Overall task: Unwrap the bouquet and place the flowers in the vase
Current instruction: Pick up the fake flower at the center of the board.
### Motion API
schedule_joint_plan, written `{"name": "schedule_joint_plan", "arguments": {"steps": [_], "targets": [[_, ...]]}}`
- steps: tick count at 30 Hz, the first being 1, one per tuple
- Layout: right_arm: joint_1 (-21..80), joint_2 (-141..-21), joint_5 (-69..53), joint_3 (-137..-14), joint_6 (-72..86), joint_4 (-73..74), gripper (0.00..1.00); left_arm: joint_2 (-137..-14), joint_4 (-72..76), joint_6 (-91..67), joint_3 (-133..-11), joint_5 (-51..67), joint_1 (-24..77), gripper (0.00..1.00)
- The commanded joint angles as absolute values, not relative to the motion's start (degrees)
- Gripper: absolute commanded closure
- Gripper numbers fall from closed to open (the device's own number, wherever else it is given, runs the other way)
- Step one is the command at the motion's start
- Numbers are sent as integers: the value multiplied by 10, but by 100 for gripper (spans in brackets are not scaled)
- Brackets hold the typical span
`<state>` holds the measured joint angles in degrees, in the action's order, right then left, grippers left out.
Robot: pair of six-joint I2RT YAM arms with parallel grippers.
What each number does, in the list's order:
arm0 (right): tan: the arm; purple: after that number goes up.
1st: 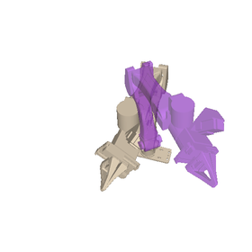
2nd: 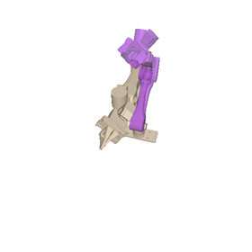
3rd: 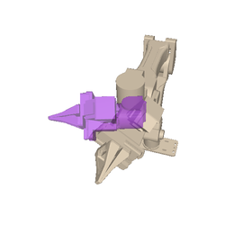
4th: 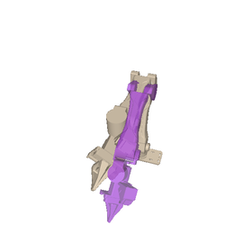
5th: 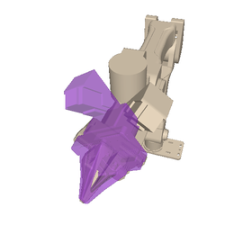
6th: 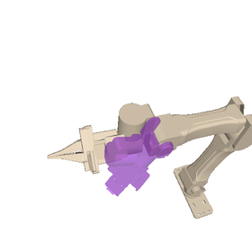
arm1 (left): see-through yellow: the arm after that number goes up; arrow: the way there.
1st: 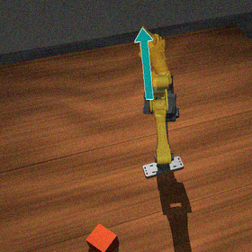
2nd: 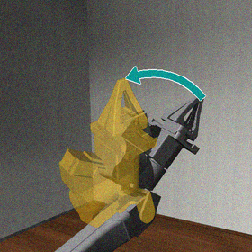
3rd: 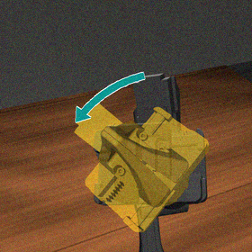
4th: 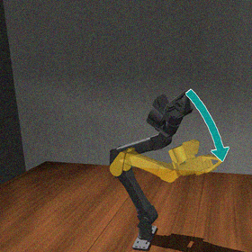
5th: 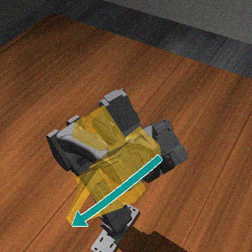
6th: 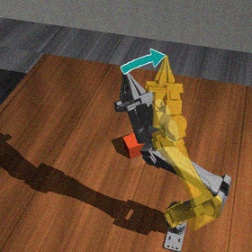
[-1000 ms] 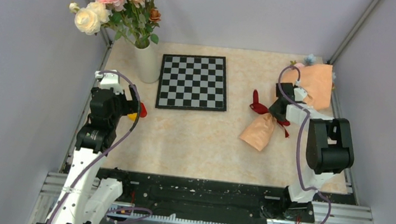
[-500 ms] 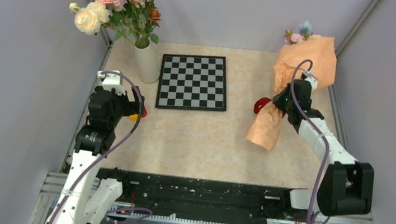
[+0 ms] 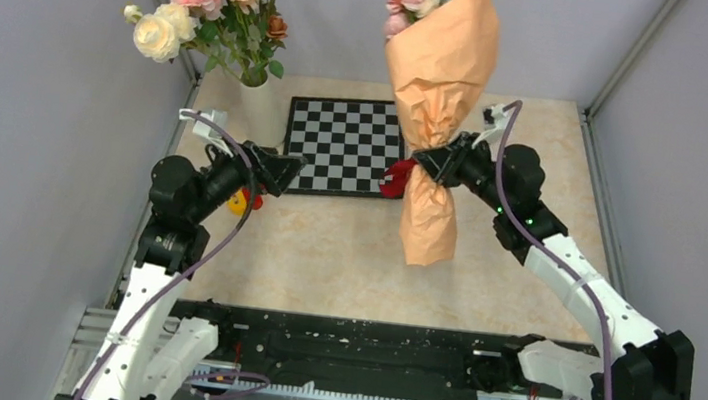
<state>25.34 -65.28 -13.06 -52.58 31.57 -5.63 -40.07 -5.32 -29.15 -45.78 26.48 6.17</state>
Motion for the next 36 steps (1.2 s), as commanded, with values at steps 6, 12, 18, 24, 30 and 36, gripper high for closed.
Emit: {"name": "schedule_joint_plan", "arguments": {"steps": [6, 12, 18, 24, 30, 36], "targets": [[359, -706, -350, -645, 393, -319, 100, -459, 217, -402, -487, 394, 217, 1], [403, -743, -435, -712, 396, -310, 100, -495, 368, -460, -481, 409, 271, 1], [420, -762, -493, -740, 391, -291, 100, -490, 378, -450, -475, 359, 273, 1], [421, -771, -539, -743, 402, -285, 100, -464, 394, -453, -454, 290, 273, 1], [423, -778, -580, -753, 406, -271, 100, -476, 414, -466, -456, 291, 273, 1], [431, -779, -601, -756, 419, -283, 100, -502, 430, -492, -458, 314, 273, 1]]}}
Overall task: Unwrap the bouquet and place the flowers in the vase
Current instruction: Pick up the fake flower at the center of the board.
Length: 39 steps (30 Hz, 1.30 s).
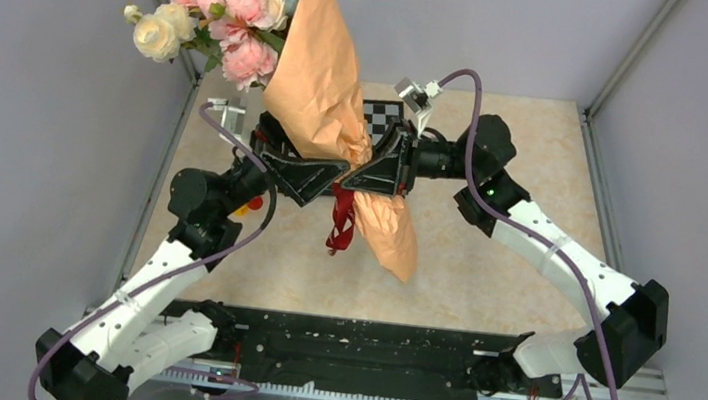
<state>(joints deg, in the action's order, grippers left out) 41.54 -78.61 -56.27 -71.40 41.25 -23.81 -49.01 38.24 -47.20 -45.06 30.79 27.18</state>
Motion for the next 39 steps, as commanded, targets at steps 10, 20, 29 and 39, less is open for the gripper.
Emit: {"name": "schedule_joint_plan", "arguments": {"steps": [10, 20, 29, 39], "targets": [[437, -780, -604, -758, 391, -237, 100, -510, 484, -521, -451, 325, 273, 30], [436, -746, -445, -745, 294, -102, 56, -487, 406, -459, -444, 299, 273, 69], [426, -663, -254, -694, 223, -21, 7, -471, 62, -213, -520, 191, 279, 86], [274, -601, 55, -654, 318, 190, 7, -541, -150, -34, -604, 0, 361, 92]]}}
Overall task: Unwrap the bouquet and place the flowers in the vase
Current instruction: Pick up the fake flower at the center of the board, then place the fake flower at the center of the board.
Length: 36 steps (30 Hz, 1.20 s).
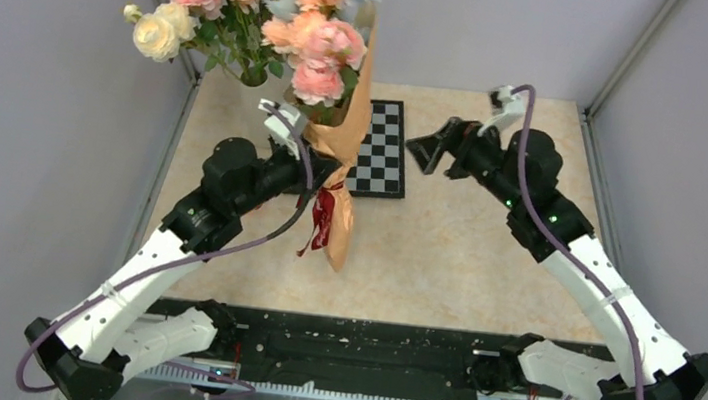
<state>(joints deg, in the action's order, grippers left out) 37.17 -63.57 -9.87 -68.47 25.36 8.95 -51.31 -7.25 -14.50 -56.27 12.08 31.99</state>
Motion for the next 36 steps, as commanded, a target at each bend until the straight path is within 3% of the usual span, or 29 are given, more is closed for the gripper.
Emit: {"name": "schedule_joint_plan", "arguments": {"steps": [1, 9, 21, 28, 36], "targets": [[243, -585, 54, -636, 332, 188, 7, -553, -161, -24, -609, -28, 376, 92], [195, -492, 180, -575, 305, 187, 7, -672, -176, -12, -652, -203, 489, 93], [195, -424, 225, -537, 280, 169, 9, -916, -170, -112, -798, -311, 502, 95], [195, -423, 209, -532, 264, 148, 9, -1057, -232, -133, -924, -338, 501, 95], [195, -418, 198, -524, 250, 144, 10, -1154, -289, -161, -1006, -284, 504, 94]]}}
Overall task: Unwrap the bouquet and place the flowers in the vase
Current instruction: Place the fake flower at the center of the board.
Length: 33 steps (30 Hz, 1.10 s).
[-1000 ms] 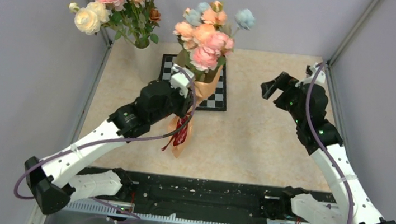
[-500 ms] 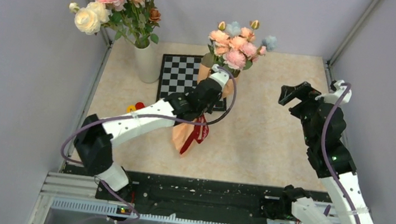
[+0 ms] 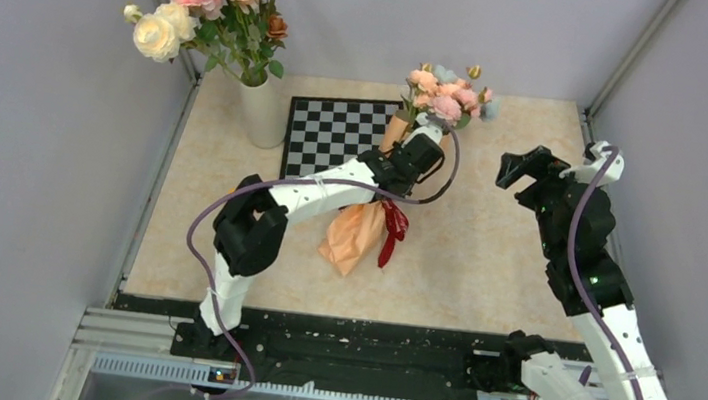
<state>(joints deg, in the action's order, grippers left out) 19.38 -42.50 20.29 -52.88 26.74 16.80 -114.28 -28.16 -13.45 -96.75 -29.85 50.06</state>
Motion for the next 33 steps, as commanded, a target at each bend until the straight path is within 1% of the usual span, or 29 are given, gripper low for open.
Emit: {"name": "schedule_joint_plan", "arguments": {"steps": [1, 3, 10, 15, 20, 27, 32, 33], "targets": [[195, -418, 199, -523, 249, 144, 9, -1155, -289, -163, -1005, -282, 505, 94], [194, -416, 198, -523, 248, 143, 9, -1161, -288, -164, -1001, -273, 506, 93], [195, -417, 191, -520, 247, 135, 9, -1182, -305, -178, -999, -223, 507, 84], [195, -422, 184, -525, 248, 148, 10, -1180, -314, -173, -994, -219, 508, 61], [195, -415, 186, -526, 248, 169, 10, -1155, -312, -171, -984, -216, 509, 48], [195, -419, 173, -534, 250, 186, 10, -1076, -288, -163, -945, -194, 516, 18], [195, -431, 150, -544, 251, 194, 9, -1010, -270, -171, -903, -149, 516, 2], [195, -433, 145, -546, 251, 195, 9, -998, -267, -176, -894, -143, 515, 1]]}}
